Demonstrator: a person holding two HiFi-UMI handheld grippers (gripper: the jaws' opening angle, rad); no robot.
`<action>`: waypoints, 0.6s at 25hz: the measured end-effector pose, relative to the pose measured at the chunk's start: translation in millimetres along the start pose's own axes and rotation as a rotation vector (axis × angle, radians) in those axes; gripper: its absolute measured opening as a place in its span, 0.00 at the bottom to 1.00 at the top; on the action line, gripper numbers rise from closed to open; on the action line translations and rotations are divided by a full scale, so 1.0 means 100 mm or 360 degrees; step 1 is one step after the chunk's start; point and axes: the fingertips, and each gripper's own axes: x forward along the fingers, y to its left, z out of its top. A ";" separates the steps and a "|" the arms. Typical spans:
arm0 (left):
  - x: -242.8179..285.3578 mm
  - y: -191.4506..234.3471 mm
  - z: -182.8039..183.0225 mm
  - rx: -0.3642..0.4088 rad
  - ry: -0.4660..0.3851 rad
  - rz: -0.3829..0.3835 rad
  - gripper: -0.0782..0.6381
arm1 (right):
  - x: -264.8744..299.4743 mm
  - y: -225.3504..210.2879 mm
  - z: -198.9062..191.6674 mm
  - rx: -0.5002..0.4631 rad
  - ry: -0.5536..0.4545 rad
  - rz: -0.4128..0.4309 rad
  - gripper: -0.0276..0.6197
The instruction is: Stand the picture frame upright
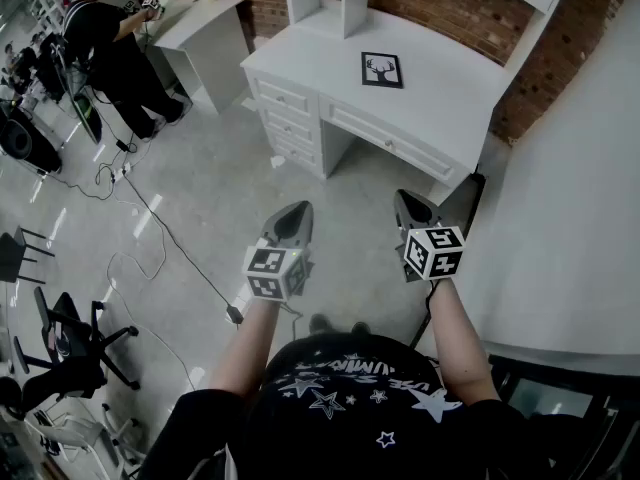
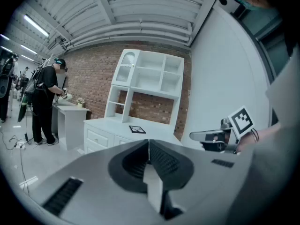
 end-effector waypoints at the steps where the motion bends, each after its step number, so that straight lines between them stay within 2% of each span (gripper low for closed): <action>1: 0.02 -0.01 0.00 -0.0001 0.0001 0.0002 0.14 | 0.00 -0.02 0.01 0.0000 -0.0001 0.0001 0.07; 15: 0.08 -0.02 0.02 0.0007 -0.0002 0.0011 0.14 | 0.07 -0.02 0.02 -0.0028 0.0010 0.0034 0.07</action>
